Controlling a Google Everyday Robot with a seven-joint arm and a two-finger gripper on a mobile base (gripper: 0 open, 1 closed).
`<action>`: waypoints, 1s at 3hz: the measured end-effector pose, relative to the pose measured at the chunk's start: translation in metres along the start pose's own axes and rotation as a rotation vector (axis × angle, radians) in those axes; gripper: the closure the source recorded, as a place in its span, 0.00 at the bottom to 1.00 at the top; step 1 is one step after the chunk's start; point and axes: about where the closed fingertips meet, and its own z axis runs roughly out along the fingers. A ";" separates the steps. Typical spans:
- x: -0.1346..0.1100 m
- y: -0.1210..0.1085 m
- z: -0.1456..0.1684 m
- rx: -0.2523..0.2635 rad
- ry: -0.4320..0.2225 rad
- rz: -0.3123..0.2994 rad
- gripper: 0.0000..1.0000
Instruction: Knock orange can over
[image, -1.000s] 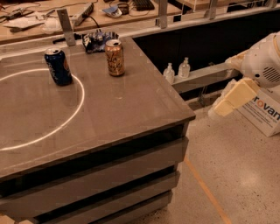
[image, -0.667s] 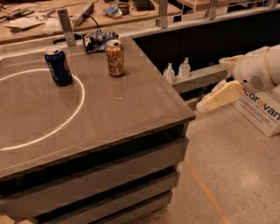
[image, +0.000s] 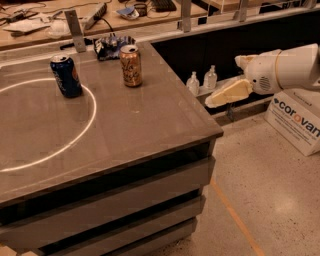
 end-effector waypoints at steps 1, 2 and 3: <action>-0.027 0.001 0.034 -0.089 -0.139 -0.018 0.00; -0.059 -0.001 0.073 -0.163 -0.250 -0.042 0.00; -0.075 0.000 0.111 -0.169 -0.270 -0.040 0.00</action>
Offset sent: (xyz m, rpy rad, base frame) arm 0.0718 0.0928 0.0253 0.2765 -0.1305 0.2656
